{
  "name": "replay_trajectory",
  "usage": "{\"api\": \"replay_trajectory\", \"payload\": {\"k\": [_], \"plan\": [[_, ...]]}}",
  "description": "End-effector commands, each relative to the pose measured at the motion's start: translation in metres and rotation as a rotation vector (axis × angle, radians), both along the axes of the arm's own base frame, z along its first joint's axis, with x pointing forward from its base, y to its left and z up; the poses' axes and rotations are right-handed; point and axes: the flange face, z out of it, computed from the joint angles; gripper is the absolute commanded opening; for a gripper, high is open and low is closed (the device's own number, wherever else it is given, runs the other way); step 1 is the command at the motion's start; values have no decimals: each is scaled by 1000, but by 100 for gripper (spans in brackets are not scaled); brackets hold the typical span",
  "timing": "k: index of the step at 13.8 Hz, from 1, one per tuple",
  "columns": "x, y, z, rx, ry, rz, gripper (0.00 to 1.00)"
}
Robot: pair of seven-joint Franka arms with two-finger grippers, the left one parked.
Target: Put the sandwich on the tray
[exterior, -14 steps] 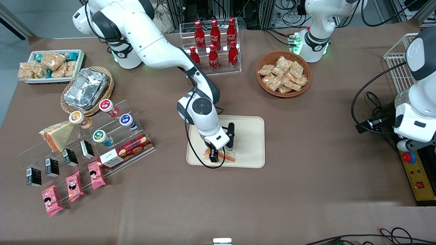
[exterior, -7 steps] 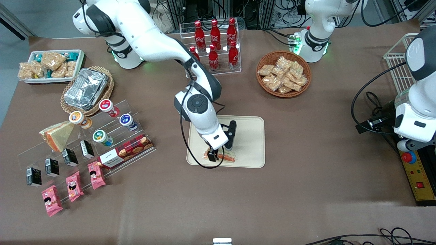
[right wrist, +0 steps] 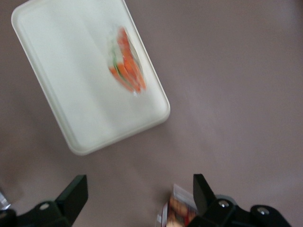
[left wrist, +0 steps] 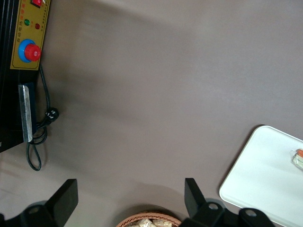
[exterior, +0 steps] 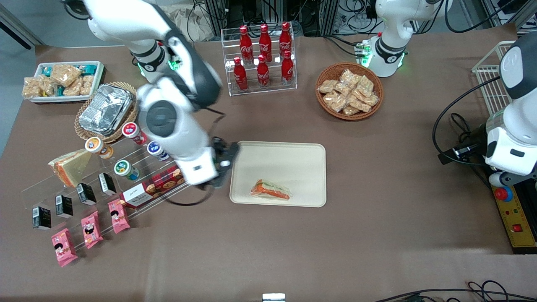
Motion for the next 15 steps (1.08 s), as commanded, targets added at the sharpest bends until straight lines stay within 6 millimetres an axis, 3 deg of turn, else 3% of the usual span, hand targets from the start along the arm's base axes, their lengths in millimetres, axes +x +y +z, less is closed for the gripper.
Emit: {"api": "replay_trajectory", "payload": {"k": [1,4,6,8,10,13,15], "plan": [[3,-101,43,-5,68,-189,99],[24,-232,60,-8,57,-437,99],[25,-286,67,-24,54,-610,99],[11,-310,83,-114,60,-759,99],[-12,-317,106,-174,60,-927,99],[-52,-325,117,-170,47,-1040,99],[-67,-327,124,-168,38,-1097,99]]}}
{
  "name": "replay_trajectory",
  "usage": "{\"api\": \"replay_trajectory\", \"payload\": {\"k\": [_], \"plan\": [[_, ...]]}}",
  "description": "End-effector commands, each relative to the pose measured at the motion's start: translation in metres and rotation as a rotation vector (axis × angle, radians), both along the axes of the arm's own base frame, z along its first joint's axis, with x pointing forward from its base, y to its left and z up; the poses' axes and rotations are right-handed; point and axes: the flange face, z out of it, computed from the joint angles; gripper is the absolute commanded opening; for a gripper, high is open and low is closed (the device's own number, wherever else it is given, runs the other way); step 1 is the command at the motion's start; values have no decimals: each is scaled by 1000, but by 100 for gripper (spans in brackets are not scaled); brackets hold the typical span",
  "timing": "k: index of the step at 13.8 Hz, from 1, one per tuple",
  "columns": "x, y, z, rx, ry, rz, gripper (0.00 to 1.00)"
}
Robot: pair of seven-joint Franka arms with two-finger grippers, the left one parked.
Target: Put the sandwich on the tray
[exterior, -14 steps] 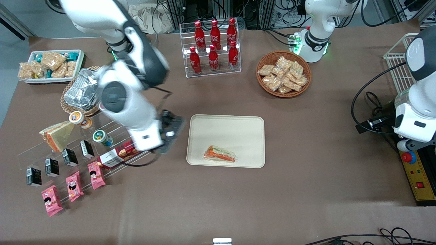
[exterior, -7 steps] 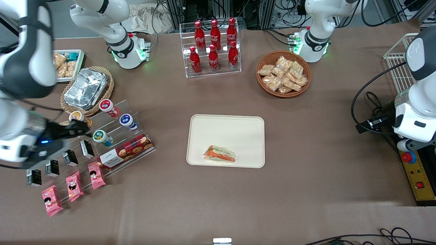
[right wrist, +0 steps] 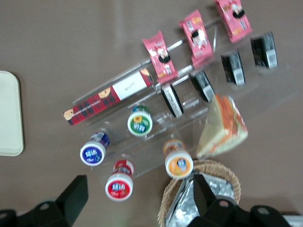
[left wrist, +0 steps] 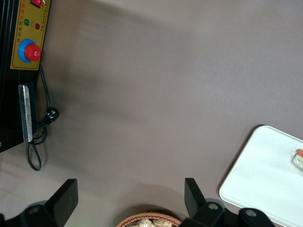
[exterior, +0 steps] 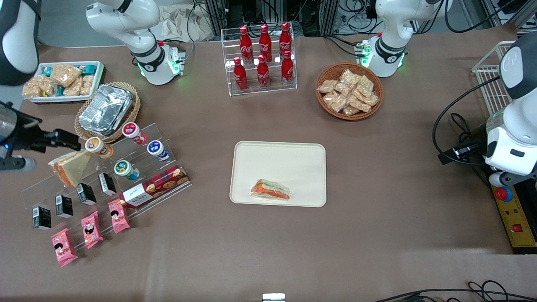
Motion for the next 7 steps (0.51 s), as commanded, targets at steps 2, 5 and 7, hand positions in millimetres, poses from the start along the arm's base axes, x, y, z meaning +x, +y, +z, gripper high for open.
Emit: {"api": "replay_trajectory", "payload": {"k": [2,5,7], "plan": [[-26,-11,8,-14,-34,-78,99],[-21,-19,13,-7,-50,-93,99],[-20,-21,11,-14,-43,-97,99]]}}
